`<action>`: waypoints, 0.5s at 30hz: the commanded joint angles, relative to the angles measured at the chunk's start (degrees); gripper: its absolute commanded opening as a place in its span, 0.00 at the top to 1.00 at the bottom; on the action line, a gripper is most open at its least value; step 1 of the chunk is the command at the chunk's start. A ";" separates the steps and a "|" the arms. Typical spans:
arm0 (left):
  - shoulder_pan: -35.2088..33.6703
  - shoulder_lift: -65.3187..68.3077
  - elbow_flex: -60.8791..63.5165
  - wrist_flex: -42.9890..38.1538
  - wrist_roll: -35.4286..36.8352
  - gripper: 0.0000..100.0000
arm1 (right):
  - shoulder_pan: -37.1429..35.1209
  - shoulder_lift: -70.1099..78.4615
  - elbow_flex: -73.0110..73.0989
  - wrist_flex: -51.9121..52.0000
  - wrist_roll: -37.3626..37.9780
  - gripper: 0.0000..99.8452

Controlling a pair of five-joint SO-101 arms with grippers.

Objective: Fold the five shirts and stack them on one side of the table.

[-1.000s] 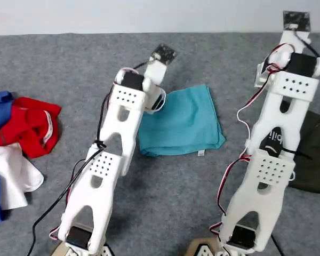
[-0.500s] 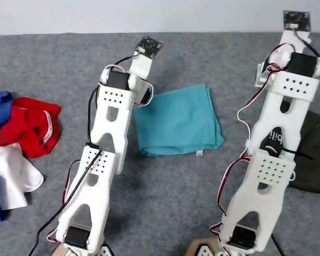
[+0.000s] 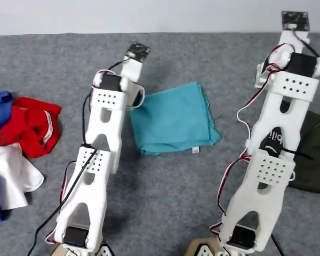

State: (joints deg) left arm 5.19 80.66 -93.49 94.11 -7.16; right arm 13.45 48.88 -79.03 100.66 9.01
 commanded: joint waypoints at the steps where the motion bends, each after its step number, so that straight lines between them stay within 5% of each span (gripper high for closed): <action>1: -0.09 -3.08 -2.77 3.08 0.26 0.93 | 0.40 -3.82 -2.81 2.24 1.49 0.99; 15: 10.81 -20.92 4.88 6.68 0.62 0.93 | 0.40 -3.91 -2.81 2.33 1.67 0.99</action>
State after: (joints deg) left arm 14.24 66.24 -91.82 99.03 -7.16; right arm 13.45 48.88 -79.03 100.66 10.07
